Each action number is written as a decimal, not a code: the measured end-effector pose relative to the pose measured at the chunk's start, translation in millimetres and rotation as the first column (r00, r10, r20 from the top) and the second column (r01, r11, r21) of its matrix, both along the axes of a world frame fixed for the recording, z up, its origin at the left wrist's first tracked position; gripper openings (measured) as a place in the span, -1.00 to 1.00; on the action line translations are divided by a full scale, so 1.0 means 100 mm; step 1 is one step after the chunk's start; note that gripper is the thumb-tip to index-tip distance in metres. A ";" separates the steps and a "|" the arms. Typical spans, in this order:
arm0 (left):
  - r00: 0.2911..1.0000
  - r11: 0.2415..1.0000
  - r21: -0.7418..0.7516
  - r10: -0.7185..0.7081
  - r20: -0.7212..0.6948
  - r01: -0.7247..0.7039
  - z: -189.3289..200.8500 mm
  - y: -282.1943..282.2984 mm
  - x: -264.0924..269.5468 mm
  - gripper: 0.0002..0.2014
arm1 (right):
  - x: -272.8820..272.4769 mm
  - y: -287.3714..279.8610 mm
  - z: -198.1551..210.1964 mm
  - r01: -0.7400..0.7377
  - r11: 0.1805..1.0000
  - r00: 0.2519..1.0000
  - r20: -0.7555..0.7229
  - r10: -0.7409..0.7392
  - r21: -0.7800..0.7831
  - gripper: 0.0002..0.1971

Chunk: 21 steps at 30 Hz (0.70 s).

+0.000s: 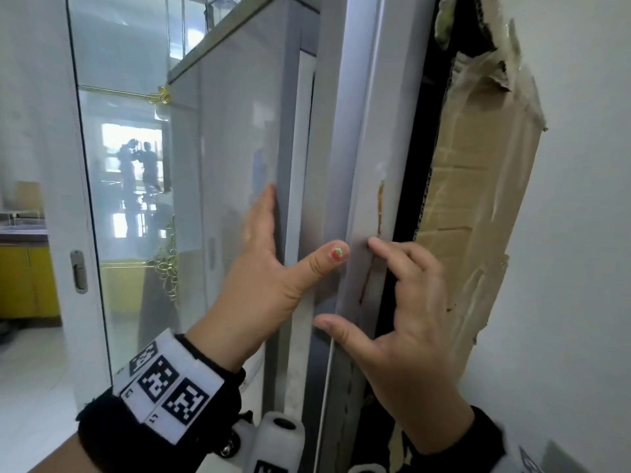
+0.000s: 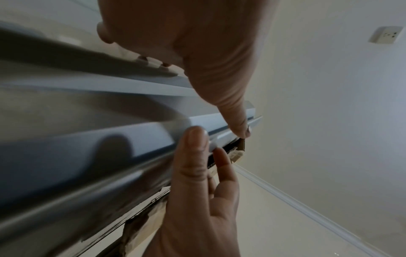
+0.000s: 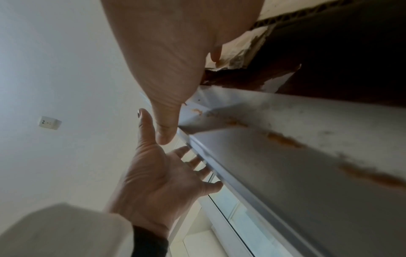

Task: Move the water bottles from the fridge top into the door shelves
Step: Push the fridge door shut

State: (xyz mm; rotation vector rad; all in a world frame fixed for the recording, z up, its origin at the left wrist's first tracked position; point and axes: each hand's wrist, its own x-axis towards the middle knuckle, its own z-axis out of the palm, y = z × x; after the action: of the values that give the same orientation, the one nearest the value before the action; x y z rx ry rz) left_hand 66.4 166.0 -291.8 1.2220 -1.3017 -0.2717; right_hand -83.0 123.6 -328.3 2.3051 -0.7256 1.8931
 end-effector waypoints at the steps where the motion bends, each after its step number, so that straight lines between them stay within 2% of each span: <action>1: 1.000 1.000 0.006 0.004 -0.004 -0.004 -0.01 -0.01 0.01 0.24 | 0.02 -0.01 -0.02 -0.004 1.000 1.000 -0.018 0.005 0.002 -0.16; 7: 0.994 0.994 0.013 0.105 0.025 -0.106 -0.04 -0.11 0.05 0.24 | 0.18 -0.10 -0.14 0.016 0.999 0.985 -0.172 -0.009 0.043 -0.18; 13: 0.982 0.986 -0.010 0.169 0.088 -0.169 -0.07 -0.16 0.05 0.15 | 0.23 -0.13 -0.15 0.042 0.998 0.983 -0.182 -0.035 0.039 -0.20; 17: 0.980 0.983 -0.026 0.185 0.078 -0.183 -0.08 -0.17 0.04 0.13 | 0.15 -0.12 -0.10 -0.071 0.991 0.980 -0.177 0.090 0.114 -0.26; 21: 0.987 0.986 -0.059 0.159 0.003 -0.159 -0.08 -0.14 -0.01 0.10 | 0.01 -0.05 0.04 -0.229 0.929 0.948 -0.150 0.281 0.291 -0.32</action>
State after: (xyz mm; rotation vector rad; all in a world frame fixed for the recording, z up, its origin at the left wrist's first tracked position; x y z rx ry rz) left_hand 65.9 152.1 -299.6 1.2700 -1.2031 -0.1130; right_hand -82.4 118.4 -324.8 2.8305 -0.7297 1.7218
